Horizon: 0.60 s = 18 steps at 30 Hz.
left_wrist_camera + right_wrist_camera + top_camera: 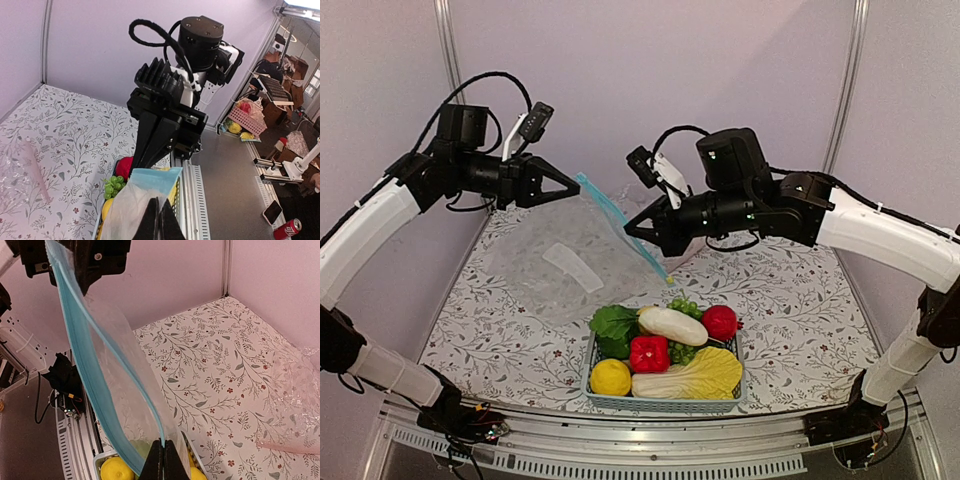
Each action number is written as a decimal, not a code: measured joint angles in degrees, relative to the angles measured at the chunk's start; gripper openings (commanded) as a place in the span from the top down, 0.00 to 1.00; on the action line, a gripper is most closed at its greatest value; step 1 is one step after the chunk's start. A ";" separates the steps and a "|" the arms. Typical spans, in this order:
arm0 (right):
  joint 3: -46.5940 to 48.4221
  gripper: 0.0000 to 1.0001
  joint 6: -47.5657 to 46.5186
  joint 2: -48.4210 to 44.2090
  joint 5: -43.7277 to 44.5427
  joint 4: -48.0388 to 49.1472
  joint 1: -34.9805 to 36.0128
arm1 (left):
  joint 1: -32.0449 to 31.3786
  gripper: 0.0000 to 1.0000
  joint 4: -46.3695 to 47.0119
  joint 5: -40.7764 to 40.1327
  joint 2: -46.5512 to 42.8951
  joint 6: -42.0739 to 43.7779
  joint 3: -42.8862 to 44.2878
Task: Place the food in the zip-top bag and seal the zipper
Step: Pass from the left arm to the right
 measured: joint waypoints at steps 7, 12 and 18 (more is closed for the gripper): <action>0.00 1.00 -0.02 0.33 -1.16 -0.04 0.00 | -0.02 0.56 -0.04 -0.74 1.33 0.20 0.92; 0.22 1.00 1.60 0.37 4.22 -0.61 -0.22 | -0.15 0.11 -0.26 -9.64 1.51 -0.02 1.40; 0.61 1.00 7.76 0.44 13.42 -2.54 -3.72 | -0.15 0.03 1.81 -26.97 -0.42 -1.18 0.61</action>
